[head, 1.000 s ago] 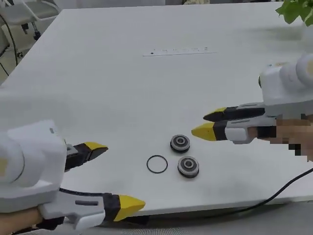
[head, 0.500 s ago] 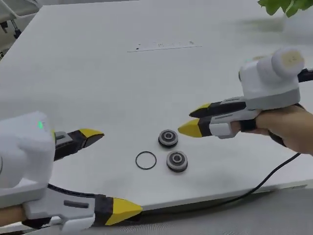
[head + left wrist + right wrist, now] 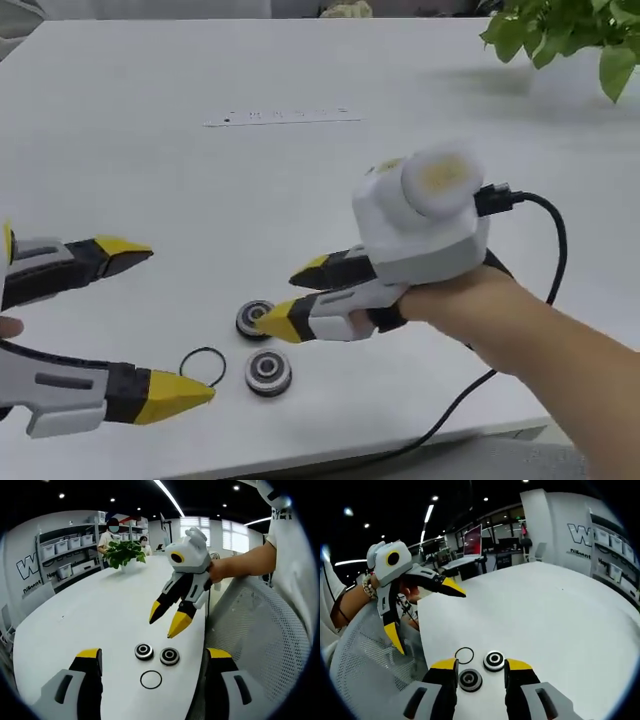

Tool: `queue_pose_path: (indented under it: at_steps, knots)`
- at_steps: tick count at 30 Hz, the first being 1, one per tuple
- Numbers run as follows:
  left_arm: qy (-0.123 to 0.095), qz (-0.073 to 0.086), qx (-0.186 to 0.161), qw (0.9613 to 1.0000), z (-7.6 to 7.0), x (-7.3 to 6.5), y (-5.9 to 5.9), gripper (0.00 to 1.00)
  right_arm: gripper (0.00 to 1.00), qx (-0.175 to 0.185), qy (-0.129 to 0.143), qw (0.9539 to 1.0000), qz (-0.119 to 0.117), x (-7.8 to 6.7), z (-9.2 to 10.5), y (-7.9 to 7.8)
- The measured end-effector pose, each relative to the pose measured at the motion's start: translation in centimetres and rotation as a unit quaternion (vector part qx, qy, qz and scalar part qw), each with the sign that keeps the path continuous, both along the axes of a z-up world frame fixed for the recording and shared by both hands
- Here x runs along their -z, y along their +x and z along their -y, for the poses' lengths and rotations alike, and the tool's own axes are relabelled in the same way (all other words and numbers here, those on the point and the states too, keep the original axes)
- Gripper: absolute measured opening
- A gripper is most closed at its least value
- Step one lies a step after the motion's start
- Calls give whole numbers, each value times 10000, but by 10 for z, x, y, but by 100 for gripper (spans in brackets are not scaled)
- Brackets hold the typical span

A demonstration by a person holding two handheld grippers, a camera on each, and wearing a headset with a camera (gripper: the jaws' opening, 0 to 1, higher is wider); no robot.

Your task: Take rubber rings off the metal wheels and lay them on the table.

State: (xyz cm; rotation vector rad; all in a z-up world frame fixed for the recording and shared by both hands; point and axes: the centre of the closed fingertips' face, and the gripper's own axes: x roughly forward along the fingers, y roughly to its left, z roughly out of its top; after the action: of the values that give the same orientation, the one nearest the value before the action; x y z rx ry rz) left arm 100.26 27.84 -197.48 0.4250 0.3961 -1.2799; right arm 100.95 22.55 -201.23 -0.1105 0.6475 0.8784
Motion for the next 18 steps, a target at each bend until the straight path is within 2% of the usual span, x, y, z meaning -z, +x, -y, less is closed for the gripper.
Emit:
queue_pose_path:
  at_steps: [1, 3, 6, 8, 10, 12, 15, 18]
  knots:
    - [13, 6, 41, 10000, 2, 1, -1, 82, 34, 10, -7, 10000, -75, 2, 2, 0]
    - [31, 32, 266, 9996, 8, 3, -4, 81, 33, 39, -42, 10000, -49, 5, 8, 2]
    - [75, 5, 404, 9992, 13, 6, -5, 80, 33, 381, 355, 9984, -206, 1, 16, 10]
    - [151, 2, 649, 9978, 16, 8, -9, 79, 31, 640, 491, 9967, -128, -2, 23, 18]
    - [189, 54, 696, 9974, 18, 7, -6, 79, 30, 653, 552, 9963, -39, -7, 27, 20]
    - [154, 63, 794, 9967, 20, 5, -5, 79, 30, 754, 819, 9938, 29, -14, 26, 23]
    - [116, 115, 940, 9954, 24, 0, -2, 79, 32, 752, 677, 9948, 107, -11, 28, 23]
    - [97, 187, 1056, 9942, 30, -4, 4, 78, 32, 754, 644, 9950, 119, -9, 29, 22]
